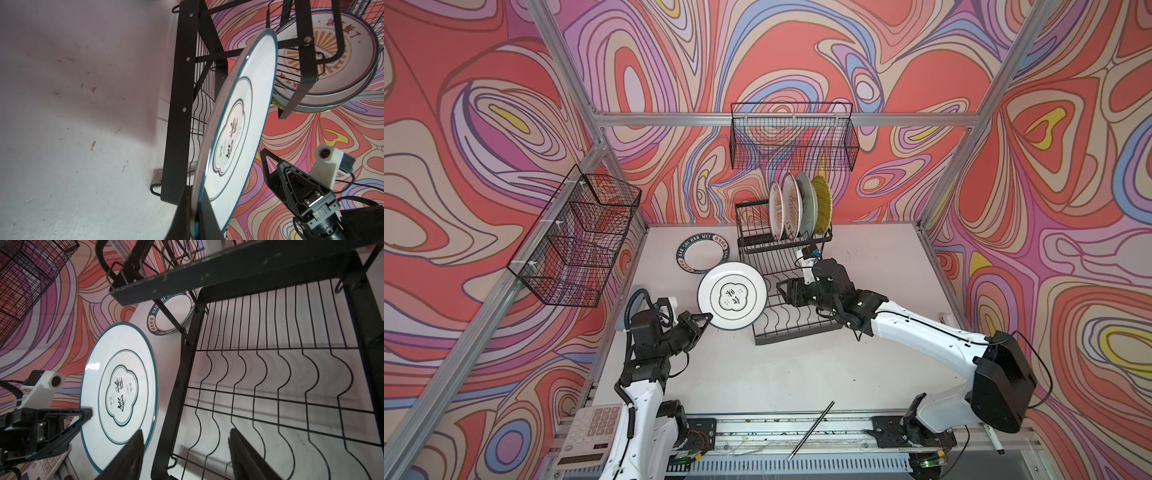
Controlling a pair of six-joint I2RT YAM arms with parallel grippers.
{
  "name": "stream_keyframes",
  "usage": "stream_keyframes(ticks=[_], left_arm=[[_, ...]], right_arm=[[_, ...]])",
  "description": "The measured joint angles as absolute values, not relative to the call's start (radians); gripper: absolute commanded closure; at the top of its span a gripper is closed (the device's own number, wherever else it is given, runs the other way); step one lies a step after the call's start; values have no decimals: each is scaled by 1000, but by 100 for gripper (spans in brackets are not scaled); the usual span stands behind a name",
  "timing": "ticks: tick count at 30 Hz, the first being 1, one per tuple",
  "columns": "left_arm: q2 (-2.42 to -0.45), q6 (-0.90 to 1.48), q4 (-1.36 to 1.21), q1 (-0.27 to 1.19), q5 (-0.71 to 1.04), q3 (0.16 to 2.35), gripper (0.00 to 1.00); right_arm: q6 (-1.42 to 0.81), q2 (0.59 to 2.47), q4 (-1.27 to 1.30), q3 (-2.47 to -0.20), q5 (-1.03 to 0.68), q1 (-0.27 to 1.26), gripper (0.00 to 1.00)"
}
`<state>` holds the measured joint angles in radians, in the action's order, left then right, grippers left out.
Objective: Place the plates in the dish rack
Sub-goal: 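Grasp the plate's edge with the right gripper beside the left gripper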
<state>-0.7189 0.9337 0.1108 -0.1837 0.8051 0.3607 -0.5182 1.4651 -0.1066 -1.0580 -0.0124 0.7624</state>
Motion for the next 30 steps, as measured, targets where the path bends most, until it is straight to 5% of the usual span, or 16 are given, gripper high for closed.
stream_keyframes(ticks=[19,30], left_arm=[[-835,894,80,-4,785,392,100],[-845,936,-41,15,790,383,100]], right_arm=[[-598,1422,-32,-947,-106,737,34],[-635,1453,13,-937,-215,727,42]])
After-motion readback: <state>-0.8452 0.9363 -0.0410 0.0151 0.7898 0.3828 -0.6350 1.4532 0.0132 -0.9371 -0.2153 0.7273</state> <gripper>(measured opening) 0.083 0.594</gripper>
